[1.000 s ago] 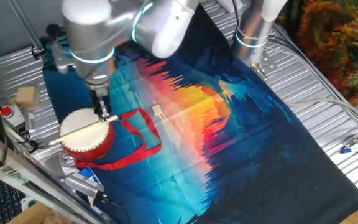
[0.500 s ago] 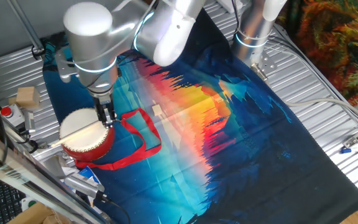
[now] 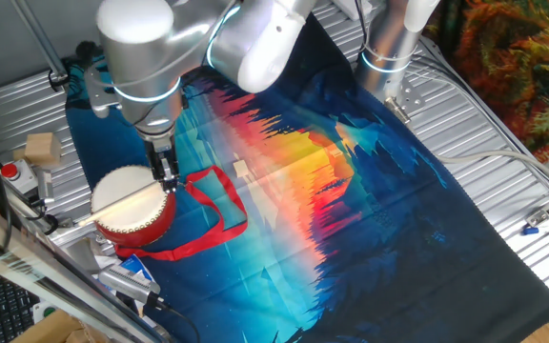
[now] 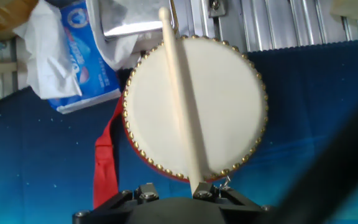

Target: Play the drum

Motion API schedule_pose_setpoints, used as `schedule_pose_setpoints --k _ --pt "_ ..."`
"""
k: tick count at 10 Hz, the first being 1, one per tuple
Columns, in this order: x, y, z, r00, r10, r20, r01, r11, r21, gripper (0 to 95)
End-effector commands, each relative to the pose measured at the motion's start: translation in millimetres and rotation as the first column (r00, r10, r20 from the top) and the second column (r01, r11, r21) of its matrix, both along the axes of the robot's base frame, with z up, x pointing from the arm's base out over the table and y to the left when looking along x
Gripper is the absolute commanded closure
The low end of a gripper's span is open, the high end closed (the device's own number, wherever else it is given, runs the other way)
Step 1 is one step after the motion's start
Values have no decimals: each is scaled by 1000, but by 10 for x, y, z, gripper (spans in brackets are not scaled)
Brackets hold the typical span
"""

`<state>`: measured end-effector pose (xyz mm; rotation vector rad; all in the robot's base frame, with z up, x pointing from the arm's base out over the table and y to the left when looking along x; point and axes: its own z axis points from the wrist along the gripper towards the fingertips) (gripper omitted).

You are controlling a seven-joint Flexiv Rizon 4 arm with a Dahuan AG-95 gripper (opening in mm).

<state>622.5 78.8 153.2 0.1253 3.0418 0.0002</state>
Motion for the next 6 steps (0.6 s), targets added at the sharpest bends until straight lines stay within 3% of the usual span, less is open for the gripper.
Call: schedule_pose_setpoints --k 1,2,4,6 --pt "-232 -136 -90 989 145 6 -145 988 -59 570" --pt "-289 -166 -114 974 227 -3 -226 971 -80 760" --pt "-316 -180 -124 963 269 -4 -269 960 -77 760" --pt "-315 -180 -124 969 249 5 -248 967 -66 760"
